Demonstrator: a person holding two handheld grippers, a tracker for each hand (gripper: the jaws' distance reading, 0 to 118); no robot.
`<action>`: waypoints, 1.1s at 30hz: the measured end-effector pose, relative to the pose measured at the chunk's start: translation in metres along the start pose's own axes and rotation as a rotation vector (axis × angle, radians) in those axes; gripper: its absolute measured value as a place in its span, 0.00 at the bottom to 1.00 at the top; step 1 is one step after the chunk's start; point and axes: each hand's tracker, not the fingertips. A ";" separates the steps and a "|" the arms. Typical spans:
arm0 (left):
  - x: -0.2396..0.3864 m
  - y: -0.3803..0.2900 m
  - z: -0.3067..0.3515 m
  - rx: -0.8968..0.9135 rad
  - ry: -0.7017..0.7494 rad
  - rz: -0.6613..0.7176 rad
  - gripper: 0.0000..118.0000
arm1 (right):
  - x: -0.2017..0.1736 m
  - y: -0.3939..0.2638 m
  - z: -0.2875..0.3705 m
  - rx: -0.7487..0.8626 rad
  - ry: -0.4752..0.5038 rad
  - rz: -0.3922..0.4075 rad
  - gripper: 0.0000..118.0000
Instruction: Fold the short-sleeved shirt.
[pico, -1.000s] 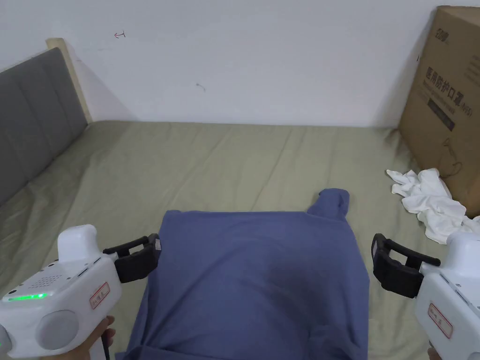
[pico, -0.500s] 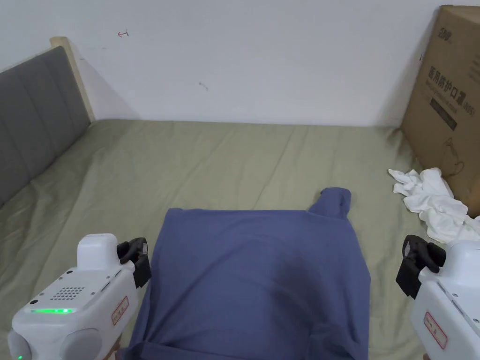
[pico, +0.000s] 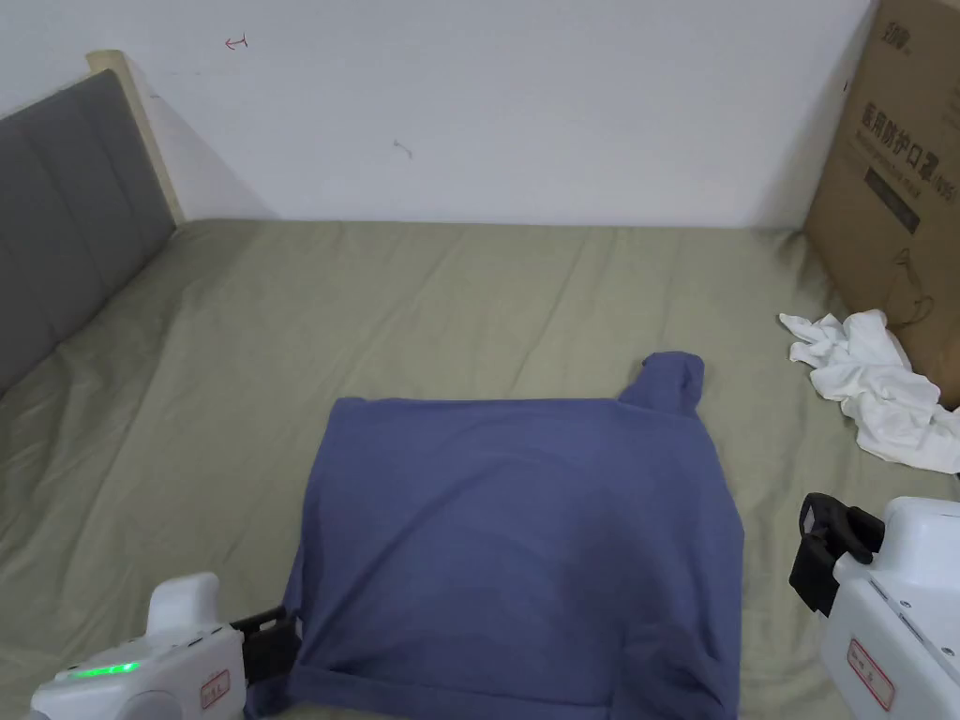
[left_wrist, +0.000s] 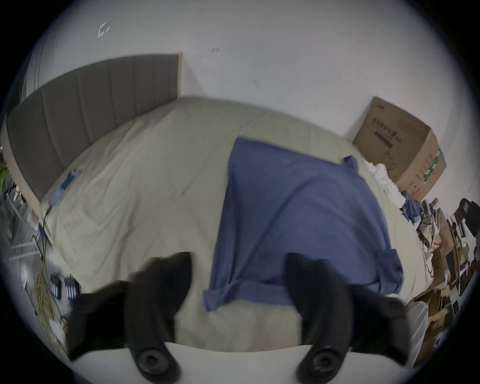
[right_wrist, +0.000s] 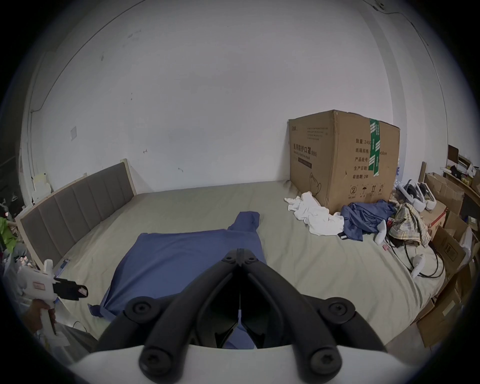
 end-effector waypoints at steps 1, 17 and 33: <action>-0.003 -0.004 -0.003 0.011 0.006 0.006 0.77 | 0.000 -0.002 -0.001 -0.009 0.004 -0.003 0.02; -0.001 -0.030 -0.058 -0.169 0.015 -0.037 0.46 | 0.001 -0.025 -0.010 -0.117 0.014 0.004 0.02; 0.004 -0.010 -0.032 -0.074 -0.032 -0.001 0.10 | 0.020 -0.148 -0.067 -0.600 0.002 -0.030 0.89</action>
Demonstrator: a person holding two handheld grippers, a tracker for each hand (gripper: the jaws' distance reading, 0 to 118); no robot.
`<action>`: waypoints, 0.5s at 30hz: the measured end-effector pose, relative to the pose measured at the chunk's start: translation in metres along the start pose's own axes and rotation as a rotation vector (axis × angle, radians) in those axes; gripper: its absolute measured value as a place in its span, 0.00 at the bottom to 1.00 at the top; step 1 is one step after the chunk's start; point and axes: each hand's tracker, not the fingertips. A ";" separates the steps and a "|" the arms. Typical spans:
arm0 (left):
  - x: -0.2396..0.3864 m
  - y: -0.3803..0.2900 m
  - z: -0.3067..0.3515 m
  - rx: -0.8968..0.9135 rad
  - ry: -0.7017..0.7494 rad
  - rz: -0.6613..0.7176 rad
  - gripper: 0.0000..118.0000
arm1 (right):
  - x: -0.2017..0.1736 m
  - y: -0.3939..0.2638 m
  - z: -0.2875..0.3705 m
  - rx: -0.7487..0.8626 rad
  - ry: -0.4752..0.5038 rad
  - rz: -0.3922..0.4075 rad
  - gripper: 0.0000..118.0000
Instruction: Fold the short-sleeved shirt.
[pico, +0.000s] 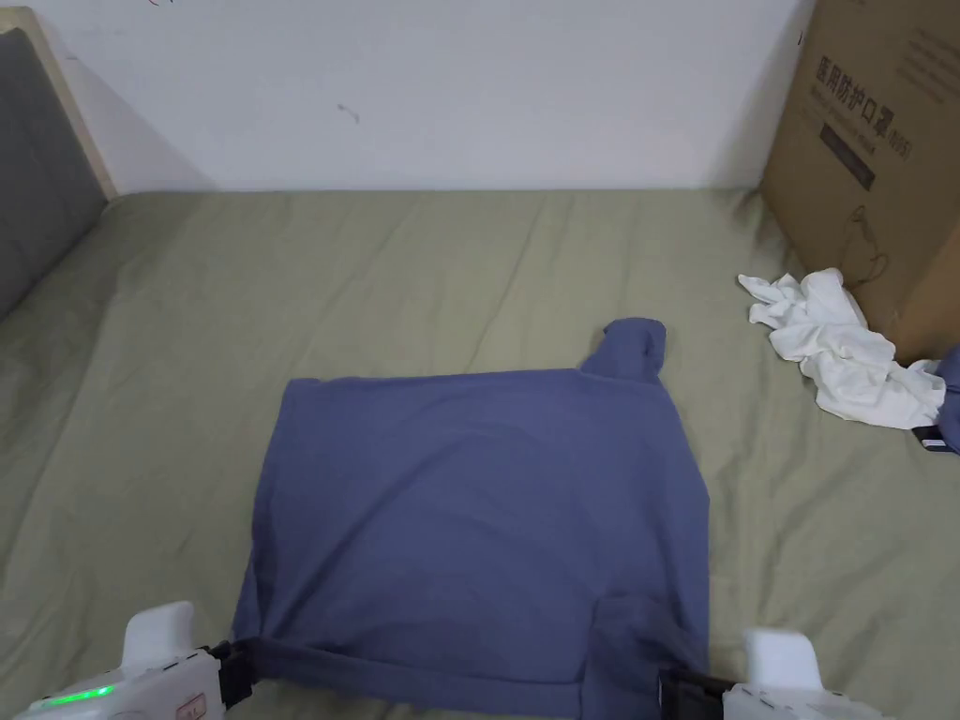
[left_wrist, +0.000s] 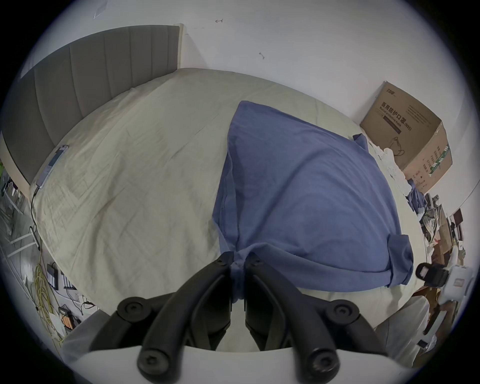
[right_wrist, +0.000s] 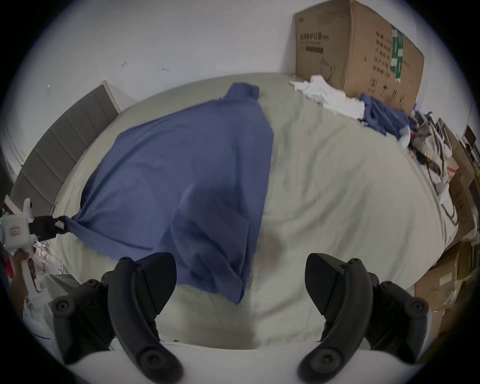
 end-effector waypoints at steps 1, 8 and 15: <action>0.000 0.000 -0.002 0.002 0.000 -0.001 0.10 | 0.001 -0.003 -0.003 0.000 0.006 0.000 0.87; 0.001 0.005 -0.003 0.003 -0.007 0.001 0.10 | -0.001 -0.010 -0.021 -0.020 0.061 0.027 0.22; 0.001 0.009 -0.004 0.025 -0.005 0.013 0.10 | -0.002 0.001 0.000 0.042 0.075 0.027 0.09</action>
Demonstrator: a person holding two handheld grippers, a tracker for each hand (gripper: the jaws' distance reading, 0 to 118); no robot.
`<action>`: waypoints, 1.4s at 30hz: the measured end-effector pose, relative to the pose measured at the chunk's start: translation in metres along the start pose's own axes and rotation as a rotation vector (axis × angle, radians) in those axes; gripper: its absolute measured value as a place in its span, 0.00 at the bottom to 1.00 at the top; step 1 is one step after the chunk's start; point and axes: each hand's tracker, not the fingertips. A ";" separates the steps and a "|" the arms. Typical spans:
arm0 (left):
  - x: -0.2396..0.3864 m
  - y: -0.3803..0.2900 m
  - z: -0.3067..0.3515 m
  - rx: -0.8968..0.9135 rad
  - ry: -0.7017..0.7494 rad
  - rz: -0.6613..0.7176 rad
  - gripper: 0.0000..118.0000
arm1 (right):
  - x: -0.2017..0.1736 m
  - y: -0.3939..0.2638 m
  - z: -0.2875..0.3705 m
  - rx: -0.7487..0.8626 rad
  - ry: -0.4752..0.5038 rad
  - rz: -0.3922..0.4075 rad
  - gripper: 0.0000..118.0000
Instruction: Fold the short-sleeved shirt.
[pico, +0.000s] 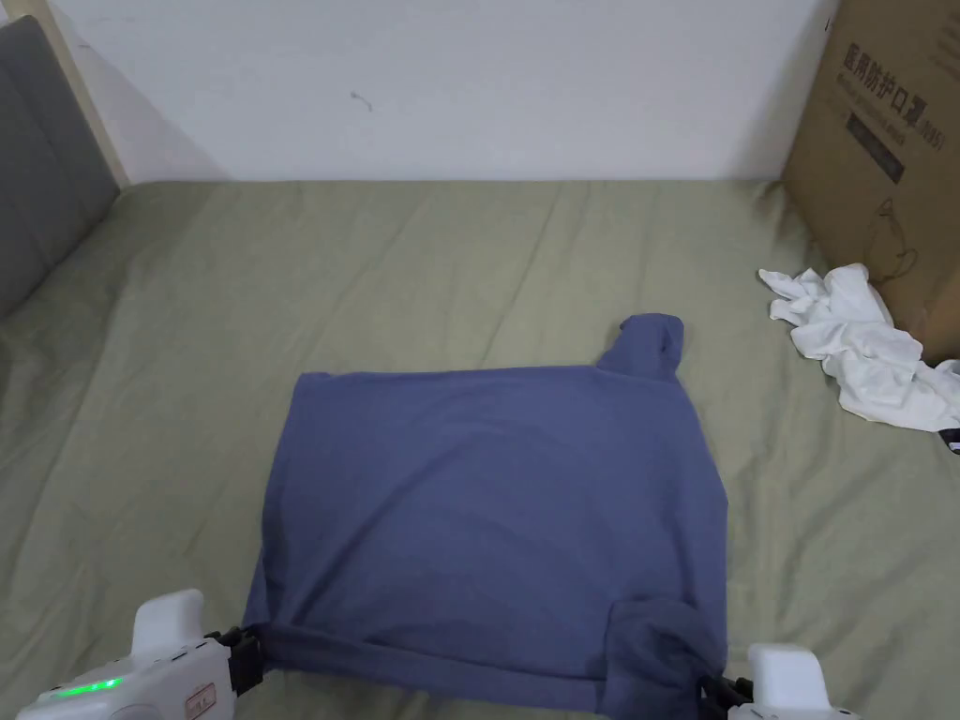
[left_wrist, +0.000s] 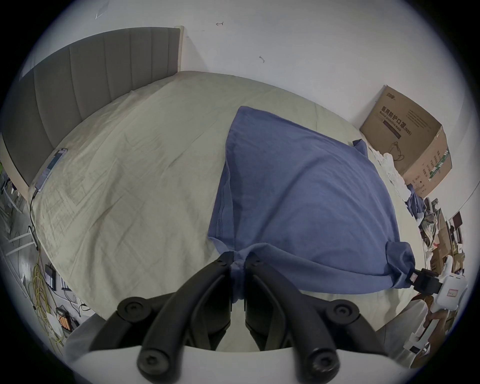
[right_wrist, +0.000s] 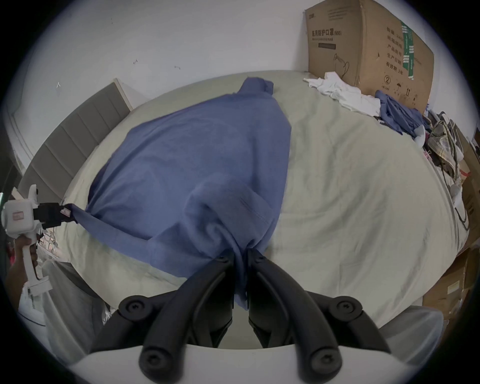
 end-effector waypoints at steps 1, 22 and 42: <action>0.000 0.003 0.002 0.007 -0.003 0.006 0.10 | -0.001 0.005 0.006 0.032 -0.001 0.003 0.09; 0.038 0.129 -0.096 0.035 0.049 -0.119 0.10 | -0.004 0.162 -0.092 0.087 -0.062 0.021 0.09; 0.049 0.137 -0.078 0.067 -0.034 -0.053 0.71 | 0.001 0.176 -0.062 0.143 -0.042 -0.071 0.88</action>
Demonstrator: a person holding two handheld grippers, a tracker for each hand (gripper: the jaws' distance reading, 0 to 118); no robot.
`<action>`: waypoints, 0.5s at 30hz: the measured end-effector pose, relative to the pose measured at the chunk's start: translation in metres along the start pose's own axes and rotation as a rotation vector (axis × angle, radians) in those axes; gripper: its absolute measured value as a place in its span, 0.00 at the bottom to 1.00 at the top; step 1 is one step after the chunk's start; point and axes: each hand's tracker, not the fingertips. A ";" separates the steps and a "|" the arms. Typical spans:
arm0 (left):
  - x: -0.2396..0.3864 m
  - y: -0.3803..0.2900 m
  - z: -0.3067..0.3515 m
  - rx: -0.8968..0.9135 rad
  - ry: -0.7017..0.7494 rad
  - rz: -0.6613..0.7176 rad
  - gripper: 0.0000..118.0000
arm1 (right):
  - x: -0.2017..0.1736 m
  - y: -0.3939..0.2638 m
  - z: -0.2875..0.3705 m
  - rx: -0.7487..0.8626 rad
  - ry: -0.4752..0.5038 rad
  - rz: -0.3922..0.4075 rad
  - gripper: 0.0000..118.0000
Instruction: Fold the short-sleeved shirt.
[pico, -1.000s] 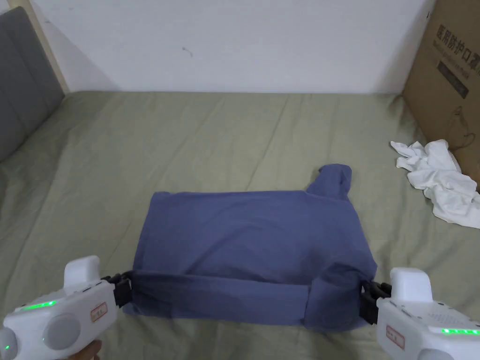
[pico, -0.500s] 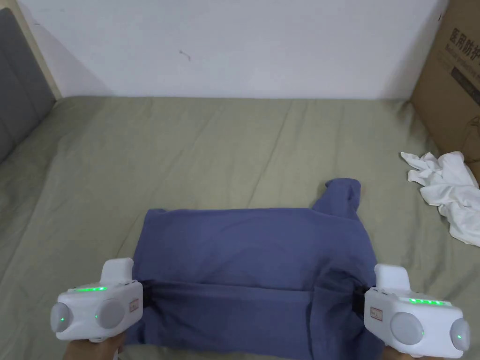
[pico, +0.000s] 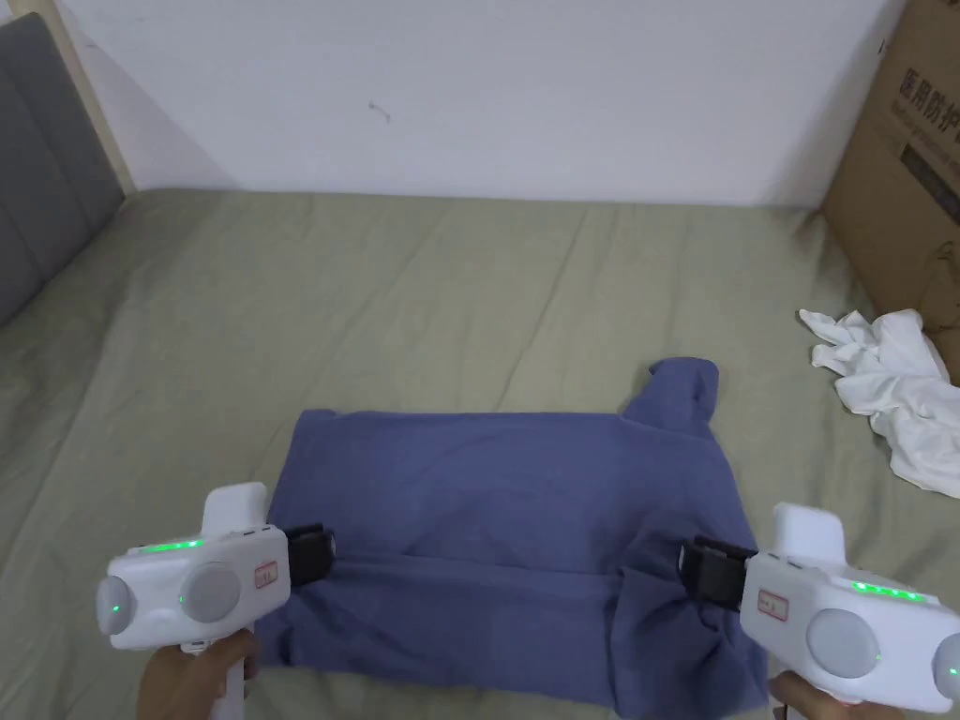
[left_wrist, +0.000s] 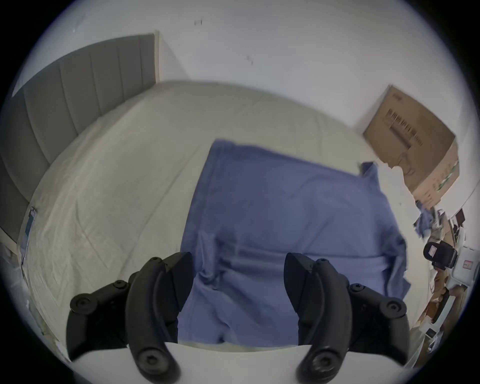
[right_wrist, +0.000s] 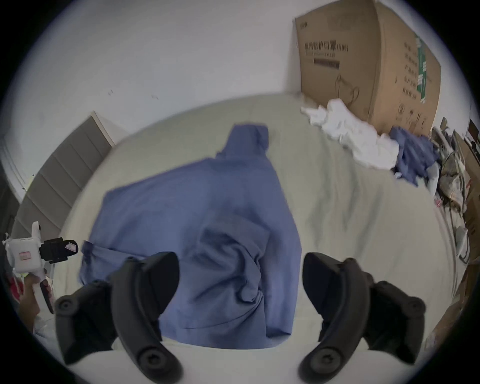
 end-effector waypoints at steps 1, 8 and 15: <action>0.003 0.002 0.013 0.034 -0.015 -0.009 0.75 | -0.002 0.005 0.015 0.041 0.002 0.012 0.89; 0.025 0.005 0.117 0.309 -0.011 -0.126 0.99 | -0.018 0.020 0.128 0.308 0.021 0.094 0.93; 0.030 -0.023 0.167 0.389 -0.040 -0.138 1.00 | -0.029 -0.013 0.193 0.451 -0.053 0.139 0.93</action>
